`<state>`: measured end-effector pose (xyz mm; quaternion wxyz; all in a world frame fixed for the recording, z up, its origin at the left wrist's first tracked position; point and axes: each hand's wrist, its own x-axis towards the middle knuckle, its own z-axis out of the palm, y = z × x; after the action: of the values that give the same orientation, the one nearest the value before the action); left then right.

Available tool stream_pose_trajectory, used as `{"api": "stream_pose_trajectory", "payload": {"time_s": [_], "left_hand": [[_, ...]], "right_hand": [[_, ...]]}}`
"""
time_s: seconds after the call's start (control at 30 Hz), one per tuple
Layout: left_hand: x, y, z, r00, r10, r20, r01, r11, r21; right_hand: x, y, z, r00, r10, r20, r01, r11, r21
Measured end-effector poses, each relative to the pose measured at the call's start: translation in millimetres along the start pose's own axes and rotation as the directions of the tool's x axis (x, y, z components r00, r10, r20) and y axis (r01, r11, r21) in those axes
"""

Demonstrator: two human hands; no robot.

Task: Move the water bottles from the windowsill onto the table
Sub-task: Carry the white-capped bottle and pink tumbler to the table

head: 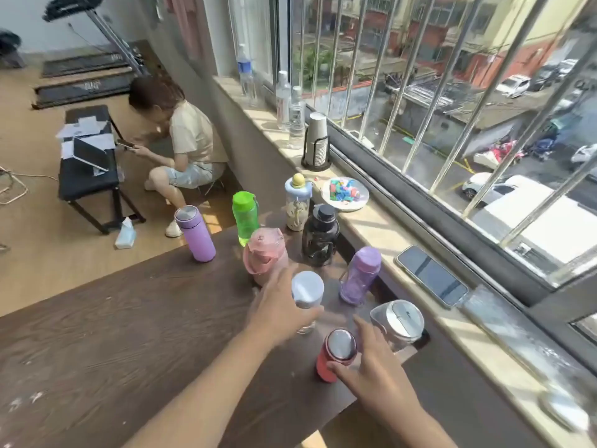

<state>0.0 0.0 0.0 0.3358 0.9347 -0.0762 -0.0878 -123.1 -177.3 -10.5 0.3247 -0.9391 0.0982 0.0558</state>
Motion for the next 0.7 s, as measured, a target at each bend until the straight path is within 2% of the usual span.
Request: {"api": "stream_pose_trajectory", "payload": {"time_s": [0.07, 0.2, 0.37, 0.53, 0.7], "left_hand": [[9.7, 6.2, 7.8, 0.999, -0.031, 0.024, 0.031, 0.999, 0.024], [19.7, 7.7, 22.3, 0.995, -0.093, 0.040, 0.091, 0.995, 0.051], [29.3, 4.0, 26.8, 0.992, -0.112, -0.054, 0.113, 0.994, 0.014], [15.4, -21.8, 18.6, 0.978, -0.166, -0.125, 0.149, 0.980, -0.135], [-16.2, -73.3, -33.3, 0.937, -0.236, -0.258, 0.183, 0.960, -0.211]], "right_hand": [[4.9, 4.5, 3.3, 1.000, -0.029, 0.010, 0.029, 0.998, 0.054], [14.6, 11.5, 8.9, 0.996, -0.026, 0.084, 0.022, 0.998, 0.051], [26.8, 6.3, 8.3, 0.997, -0.004, 0.078, 0.000, 0.999, 0.047], [18.6, -7.7, 11.1, 0.999, 0.003, 0.047, -0.003, 1.000, -0.013], [6.0, -55.0, 27.9, 0.996, -0.056, 0.069, 0.059, 0.997, -0.040]]}}
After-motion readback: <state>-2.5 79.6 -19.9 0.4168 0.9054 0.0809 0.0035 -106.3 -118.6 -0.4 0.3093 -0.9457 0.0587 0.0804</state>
